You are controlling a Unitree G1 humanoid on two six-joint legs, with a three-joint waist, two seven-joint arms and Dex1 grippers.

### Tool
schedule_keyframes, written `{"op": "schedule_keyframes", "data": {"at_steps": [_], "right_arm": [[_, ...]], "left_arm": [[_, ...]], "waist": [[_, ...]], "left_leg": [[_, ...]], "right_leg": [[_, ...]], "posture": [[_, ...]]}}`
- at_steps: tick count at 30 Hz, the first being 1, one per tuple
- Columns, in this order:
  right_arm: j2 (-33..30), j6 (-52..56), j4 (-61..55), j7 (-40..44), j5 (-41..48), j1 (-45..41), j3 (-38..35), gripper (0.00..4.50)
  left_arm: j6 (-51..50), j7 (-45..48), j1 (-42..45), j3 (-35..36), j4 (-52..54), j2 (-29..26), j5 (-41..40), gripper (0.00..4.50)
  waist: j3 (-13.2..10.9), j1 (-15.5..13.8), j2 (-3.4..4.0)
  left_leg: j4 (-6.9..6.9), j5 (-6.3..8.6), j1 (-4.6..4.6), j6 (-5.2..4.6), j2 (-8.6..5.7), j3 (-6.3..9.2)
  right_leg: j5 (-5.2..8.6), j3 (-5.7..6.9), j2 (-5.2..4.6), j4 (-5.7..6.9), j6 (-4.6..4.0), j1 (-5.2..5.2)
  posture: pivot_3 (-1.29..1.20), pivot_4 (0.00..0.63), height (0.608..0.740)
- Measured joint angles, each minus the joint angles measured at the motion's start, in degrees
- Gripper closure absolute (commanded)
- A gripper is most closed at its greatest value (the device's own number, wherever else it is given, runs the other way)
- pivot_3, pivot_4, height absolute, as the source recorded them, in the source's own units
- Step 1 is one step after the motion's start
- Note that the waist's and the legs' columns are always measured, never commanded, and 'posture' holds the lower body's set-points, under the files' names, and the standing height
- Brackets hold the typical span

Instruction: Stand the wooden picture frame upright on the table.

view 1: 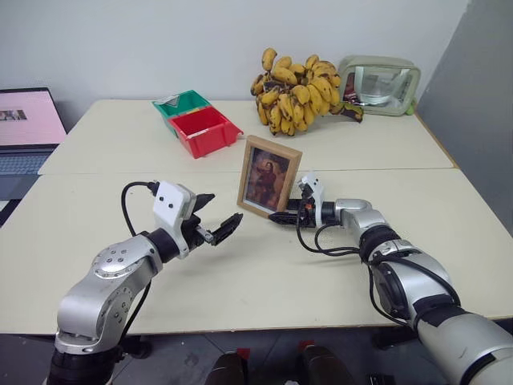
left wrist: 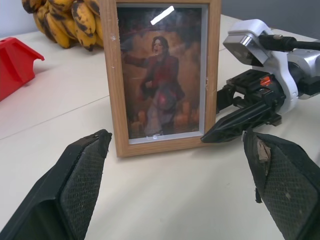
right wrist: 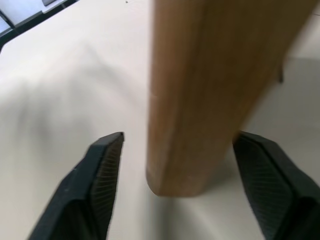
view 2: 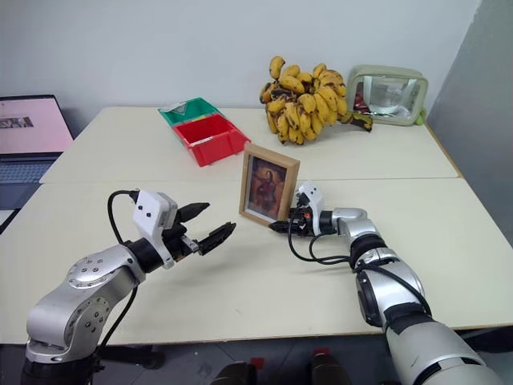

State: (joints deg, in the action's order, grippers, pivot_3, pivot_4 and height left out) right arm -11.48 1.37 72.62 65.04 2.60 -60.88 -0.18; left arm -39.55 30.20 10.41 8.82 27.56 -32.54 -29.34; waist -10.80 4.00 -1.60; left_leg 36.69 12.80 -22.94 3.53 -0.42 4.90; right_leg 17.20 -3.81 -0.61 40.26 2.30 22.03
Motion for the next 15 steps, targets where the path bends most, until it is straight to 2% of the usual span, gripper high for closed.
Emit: {"op": "schedule_keyframes", "data": {"at_steps": [4, 8, 10, 12, 15], "right_arm": [[-6.41, -3.71, -6.49, 1.24, -2.54, 5.01, 2.42, 0.05], [-12.86, -4.32, -19.42, 1.15, -4.1, 12.57, 3.77, 0.05], [-15.8, 5.55, -36.63, 1.52, -0.79, 19.22, 2.7, 0.05], [-17.19, 16.58, -49.86, 0.96, 3.64, 21.4, 1.03, 0.05], [-17.5, 35.71, -70.35, -2.61, 11.63, 20.83, -0.85, 0.05]], "left_arm": [[0.34, 0.92, 0.78, 0.44, -2.38, -1.65, 0.45, 0.0], [0.3, 2.37, 1.7, 3.03, -5.13, -4.21, 0.13, 0.0], [-0.56, 4.68, 3.27, 4.41, -8.11, -7.27, -0.97, 0.0], [-1.61, 6.41, 5.84, 5.6, -10.67, -9.43, -1.51, 0.0], [-4.05, 12.6, 11.25, 6.46, -17.06, -15.75, -4.31, 0.0]], "waist": [[0.0, -0.4, 0.0], [0.0, -0.66, 0.0], [-0.02, -0.67, 0.03], [-0.05, -0.23, 0.1], [-0.05, 0.13, 0.1]], "left_leg": [[-0.01, 0.01, 0.0, -0.02, 0.01, 0.01], [-0.05, 0.01, 0.0, -0.02, 0.04, -0.01], [-0.08, 0.01, -0.11, -0.02, 0.1, 0.09], [-0.22, 0.01, -0.03, -0.02, 0.12, 0.1], [-0.34, 0.01, -0.01, -0.02, 0.17, 0.2]], "right_leg": [[0.0, 0.02, -0.01, -0.09, 0.02, -0.03], [0.0, 0.0, 0.0, -0.16, 0.02, -0.04], [0.0, 0.04, 0.0, -0.16, 0.02, 0.05], [0.0, -0.05, 0.0, -0.15, 0.02, 0.07], [-0.01, 0.05, 0.1, -0.17, 0.0, 0.11]], "posture": [[0.0, 0.15, 0.74], [0.0, 0.15, 0.74], [0.0, 0.15, 0.74], [0.0, 0.15, 0.74], [0.0, 0.15, 0.74]]}}
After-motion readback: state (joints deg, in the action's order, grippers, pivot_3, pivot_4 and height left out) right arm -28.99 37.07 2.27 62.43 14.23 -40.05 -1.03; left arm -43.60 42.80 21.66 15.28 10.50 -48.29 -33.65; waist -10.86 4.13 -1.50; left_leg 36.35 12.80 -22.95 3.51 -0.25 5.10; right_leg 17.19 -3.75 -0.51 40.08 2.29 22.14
